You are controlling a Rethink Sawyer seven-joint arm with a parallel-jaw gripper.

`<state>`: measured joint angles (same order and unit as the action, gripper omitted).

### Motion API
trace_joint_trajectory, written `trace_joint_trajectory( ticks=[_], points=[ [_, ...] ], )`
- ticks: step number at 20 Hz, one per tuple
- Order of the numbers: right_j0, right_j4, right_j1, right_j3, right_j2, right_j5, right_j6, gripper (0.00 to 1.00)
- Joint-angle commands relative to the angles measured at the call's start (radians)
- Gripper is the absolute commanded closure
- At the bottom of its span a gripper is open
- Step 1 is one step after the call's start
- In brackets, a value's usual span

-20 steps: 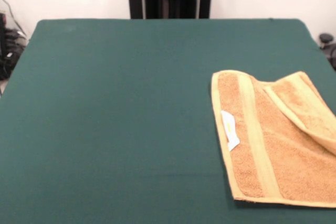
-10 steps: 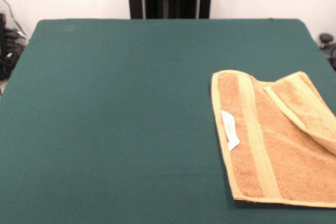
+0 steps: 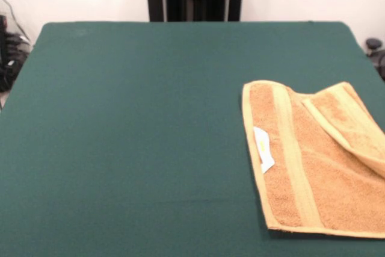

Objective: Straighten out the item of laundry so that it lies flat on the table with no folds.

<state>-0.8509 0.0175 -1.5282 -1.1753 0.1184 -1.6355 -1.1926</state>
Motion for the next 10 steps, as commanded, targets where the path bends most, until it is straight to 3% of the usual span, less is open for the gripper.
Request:
trace_joint_trajectory(
  ticks=[1,4,10],
  points=[
    [-0.014,0.001,0.038,0.093,0.036,-0.303,-0.045,0.00],
    [-0.045,-0.005,0.037,0.164,0.045,-0.385,-0.018,0.00],
    [-0.096,0.006,0.014,0.167,0.013,-0.416,0.066,0.00]
  ],
)
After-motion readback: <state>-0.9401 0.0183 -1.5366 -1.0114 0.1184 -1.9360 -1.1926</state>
